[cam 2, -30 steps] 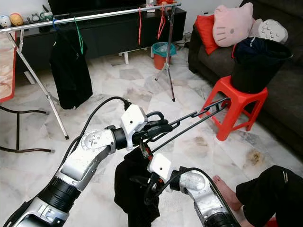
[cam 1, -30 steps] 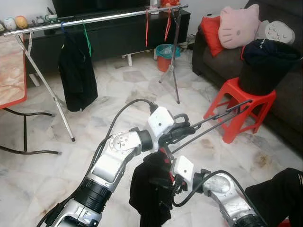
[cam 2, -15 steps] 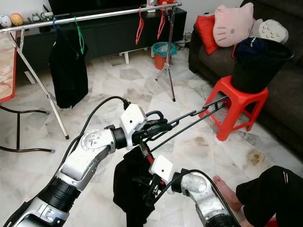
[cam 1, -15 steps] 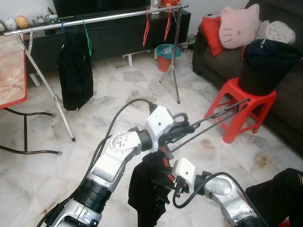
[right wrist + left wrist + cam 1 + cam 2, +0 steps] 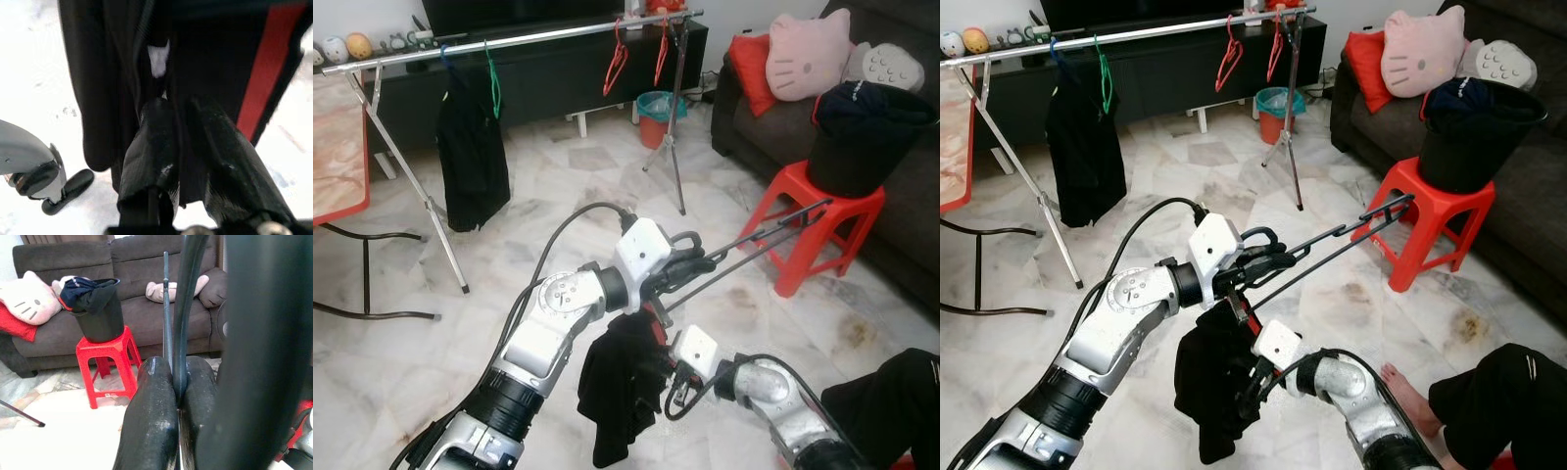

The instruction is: Hang hanger

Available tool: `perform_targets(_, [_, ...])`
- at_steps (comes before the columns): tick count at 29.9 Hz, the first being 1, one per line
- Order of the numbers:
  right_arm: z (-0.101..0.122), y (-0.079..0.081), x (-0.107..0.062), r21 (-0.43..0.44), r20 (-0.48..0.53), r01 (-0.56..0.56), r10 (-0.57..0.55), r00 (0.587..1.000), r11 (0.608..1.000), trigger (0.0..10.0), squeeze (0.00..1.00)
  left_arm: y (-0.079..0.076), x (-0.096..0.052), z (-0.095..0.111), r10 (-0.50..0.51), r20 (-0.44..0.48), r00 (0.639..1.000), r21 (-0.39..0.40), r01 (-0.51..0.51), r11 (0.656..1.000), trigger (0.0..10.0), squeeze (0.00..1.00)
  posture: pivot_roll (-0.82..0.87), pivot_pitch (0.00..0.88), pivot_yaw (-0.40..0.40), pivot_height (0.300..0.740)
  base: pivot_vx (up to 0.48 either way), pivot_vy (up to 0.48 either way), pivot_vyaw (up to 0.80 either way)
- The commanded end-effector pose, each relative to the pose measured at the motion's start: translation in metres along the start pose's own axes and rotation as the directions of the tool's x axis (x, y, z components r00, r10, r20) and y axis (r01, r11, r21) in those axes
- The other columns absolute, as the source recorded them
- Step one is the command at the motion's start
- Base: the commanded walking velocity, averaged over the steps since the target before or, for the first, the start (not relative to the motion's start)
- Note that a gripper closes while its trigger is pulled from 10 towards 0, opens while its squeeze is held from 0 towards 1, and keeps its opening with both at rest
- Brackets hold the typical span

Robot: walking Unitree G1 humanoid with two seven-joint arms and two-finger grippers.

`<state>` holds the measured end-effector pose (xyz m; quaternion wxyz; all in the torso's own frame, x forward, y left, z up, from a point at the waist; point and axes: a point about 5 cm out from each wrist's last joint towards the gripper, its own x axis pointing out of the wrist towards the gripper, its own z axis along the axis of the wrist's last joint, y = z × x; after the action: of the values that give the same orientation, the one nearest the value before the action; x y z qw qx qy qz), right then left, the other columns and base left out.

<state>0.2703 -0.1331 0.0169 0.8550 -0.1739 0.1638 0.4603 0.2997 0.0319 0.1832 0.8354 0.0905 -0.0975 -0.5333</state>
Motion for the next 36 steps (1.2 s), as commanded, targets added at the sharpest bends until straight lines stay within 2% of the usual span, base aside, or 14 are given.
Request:
perform_targets(1, [0.0, 0.0, 0.001, -0.011, -0.001, 0.006, -0.006, 1.0, 1.0, 10.0, 0.0, 0.005, -0.001, 0.008, 0.015, 0.023, 1.0, 0.035, -0.016, 0.999, 10.0, 0.0, -0.06, 0.028, -0.003, 0.74, 0.0, 0.0, 0.0])
perform_targets(2, [-0.002, -0.001, 0.0, -0.003, -0.001, 0.01, -0.01, 1.0, 1.0, 10.0, 1.0, 0.005, -0.001, 0.008, 0.015, 0.022, 1.0, 0.035, -0.016, 0.999, 10.0, 0.0, -0.06, 0.028, -0.003, 0.74, 0.0, 0.0, 0.0])
perform_targets(8, [-0.007, 0.002, 0.001, -0.018, -0.002, 0.013, -0.013, 1.0, 1.0, 10.0, 1.0, 0.006, -0.002, 0.009, 0.011, 0.022, 1.0, 0.036, -0.012, 0.999, 10.0, 0.0, -0.06, 0.03, -0.003, 0.74, 0.0, 0.0, 0.0])
perform_targets(9, [-0.008, 0.002, 0.002, -0.017, -0.003, 0.017, -0.017, 1.0, 1.0, 10.0, 0.78, 0.005, -0.002, 0.01, 0.007, 0.025, 1.0, 0.033, -0.008, 0.999, 10.0, 0.0, -0.06, 0.03, -0.003, 0.74, 0.0, 0.0, 0.0])
perform_targets(10, [-0.009, 0.003, 0.002, -0.016, -0.005, 0.014, -0.014, 1.0, 1.0, 10.0, 0.0, 0.005, -0.002, 0.011, 0.001, 0.027, 1.0, 0.03, -0.001, 1.0, 10.0, 0.0, -0.05, 0.03, -0.002, 0.74, 0.0, 0.0, 0.0])
perform_targets(15, [-0.011, 0.006, 0.004, -0.023, -0.011, 0.001, -0.002, 1.0, 1.0, 10.0, 0.0, -0.006, 0.0, 0.018, -0.074, 0.046, 0.996, -0.003, 0.074, 0.997, 10.0, 0.0, -0.05, 0.032, -0.001, 0.74, 0.0, 0.0, 0.0])
perform_targets(31, [-0.014, 0.014, 0.007, -0.022, 0.006, -0.054, 0.054, 0.999, 0.998, 10.0, 0.0, -0.028, 0.012, 0.033, -0.158, 0.099, 0.982, -0.055, 0.164, 0.985, 10.0, 0.0, -0.05, 0.031, 0.004, 0.74, 0.0, 0.0, 0.0])
perform_targets(36, [-0.023, 0.013, 0.005, -0.003, -0.065, -0.053, 0.053, 0.997, 0.999, 10.0, 0.0, -0.032, 0.016, 0.037, -0.168, 0.116, 0.979, -0.059, 0.176, 0.983, 10.0, 0.0, -0.05, 0.03, 0.005, 0.74, 0.0, 0.0, 0.0])
